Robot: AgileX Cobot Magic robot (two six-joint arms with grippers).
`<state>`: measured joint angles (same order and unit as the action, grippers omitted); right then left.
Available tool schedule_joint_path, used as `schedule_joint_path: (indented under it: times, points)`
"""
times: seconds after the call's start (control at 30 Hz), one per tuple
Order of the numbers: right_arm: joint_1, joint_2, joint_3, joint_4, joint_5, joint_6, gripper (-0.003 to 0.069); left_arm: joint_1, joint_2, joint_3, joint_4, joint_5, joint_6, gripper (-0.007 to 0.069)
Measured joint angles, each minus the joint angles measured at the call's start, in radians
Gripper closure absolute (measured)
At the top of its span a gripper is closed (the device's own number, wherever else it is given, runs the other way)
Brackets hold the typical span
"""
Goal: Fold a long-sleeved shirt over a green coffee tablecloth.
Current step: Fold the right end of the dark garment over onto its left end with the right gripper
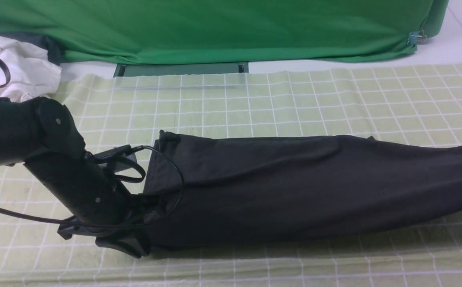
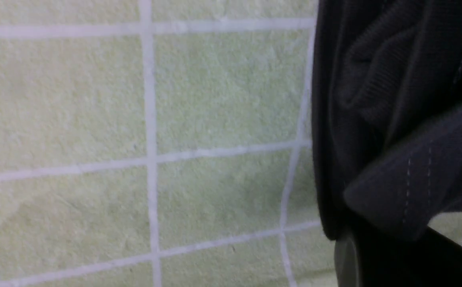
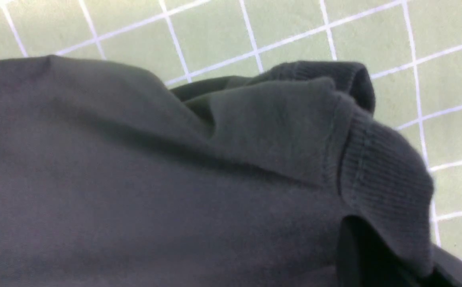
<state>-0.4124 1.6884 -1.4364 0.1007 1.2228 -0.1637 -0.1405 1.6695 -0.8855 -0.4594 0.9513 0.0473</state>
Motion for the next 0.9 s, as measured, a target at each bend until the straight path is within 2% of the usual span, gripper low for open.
schedule_joint_path:
  times: [0.1,0.23,0.3,0.37,0.43,0.57,0.8,0.9]
  points:
    - [-0.002,0.0,0.0,-0.018,-0.015,-0.002,0.0644,0.0,0.0,-0.026,-0.013,0.067,0.008,0.0548]
    - [-0.006,0.0,0.0,-0.068,-0.069,-0.002,0.0644,0.0,-0.002,-0.095,-0.013,0.141,0.003,0.046]
    - [-0.008,-0.001,0.0,-0.092,-0.112,-0.002,0.0644,0.0,-0.01,-0.13,-0.022,0.153,-0.001,0.0398]
    - [-0.008,-0.001,0.0,-0.101,-0.125,-0.003,0.0644,0.0,-0.017,-0.141,-0.027,0.154,-0.001,0.0369]
    - [-0.008,-0.001,0.0,-0.101,-0.144,-0.007,0.0644,0.0,-0.044,-0.181,-0.031,0.155,-0.003,0.0294]
    - [-0.008,-0.001,-0.011,-0.101,-0.151,-0.038,0.0644,0.0,-0.065,-0.263,-0.03,0.164,-0.003,0.0232]
    - [-0.008,-0.001,-0.106,-0.125,-0.079,-0.042,0.0644,0.0,-0.073,-0.364,-0.03,0.172,-0.003,0.0211]
    - [0.014,-0.001,-0.142,-0.094,-0.024,-0.032,0.0644,0.0,-0.073,-0.395,-0.03,0.156,-0.003,0.0211]
